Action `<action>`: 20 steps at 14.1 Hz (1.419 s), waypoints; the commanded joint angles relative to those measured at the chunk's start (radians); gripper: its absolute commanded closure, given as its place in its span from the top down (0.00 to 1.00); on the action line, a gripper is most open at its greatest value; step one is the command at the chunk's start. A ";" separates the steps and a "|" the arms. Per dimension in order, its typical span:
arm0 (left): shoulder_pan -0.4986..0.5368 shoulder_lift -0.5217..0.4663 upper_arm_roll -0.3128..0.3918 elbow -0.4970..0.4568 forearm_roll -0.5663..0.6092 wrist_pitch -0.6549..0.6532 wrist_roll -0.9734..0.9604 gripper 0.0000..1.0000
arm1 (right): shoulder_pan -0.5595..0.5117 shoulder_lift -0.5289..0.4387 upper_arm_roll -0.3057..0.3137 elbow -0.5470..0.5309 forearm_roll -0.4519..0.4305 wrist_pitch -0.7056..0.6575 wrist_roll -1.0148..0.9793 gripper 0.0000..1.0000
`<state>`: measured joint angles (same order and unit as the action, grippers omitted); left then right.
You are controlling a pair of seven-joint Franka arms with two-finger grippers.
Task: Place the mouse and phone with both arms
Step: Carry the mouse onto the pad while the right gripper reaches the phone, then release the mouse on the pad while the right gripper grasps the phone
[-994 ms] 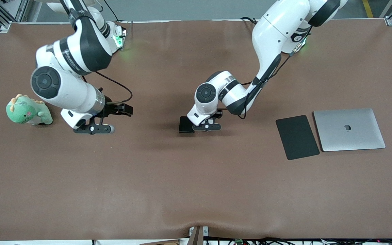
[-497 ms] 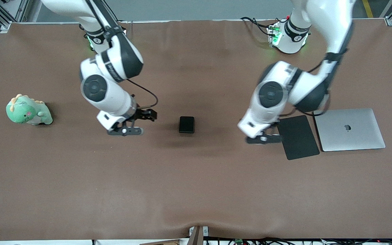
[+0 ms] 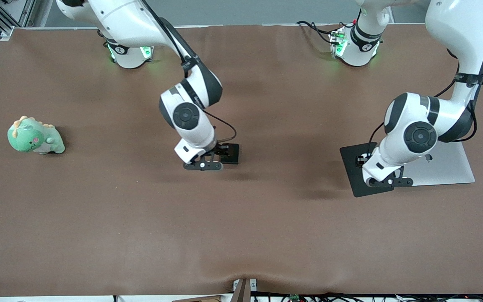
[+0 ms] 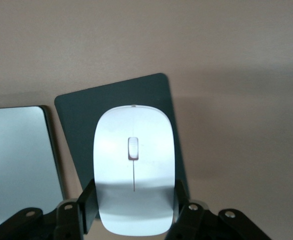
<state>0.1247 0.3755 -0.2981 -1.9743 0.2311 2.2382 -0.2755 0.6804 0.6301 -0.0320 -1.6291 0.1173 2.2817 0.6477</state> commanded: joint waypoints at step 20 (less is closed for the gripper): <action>0.110 -0.044 -0.097 0.090 0.007 -0.057 0.002 1.00 | 0.094 0.180 -0.016 0.123 -0.087 0.044 0.207 1.00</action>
<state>0.2273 0.3914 -0.3549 -2.0013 0.2920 2.3825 -0.2669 0.7589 0.7868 -0.0345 -1.5353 0.0539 2.3245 0.8224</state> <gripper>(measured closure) 0.000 0.000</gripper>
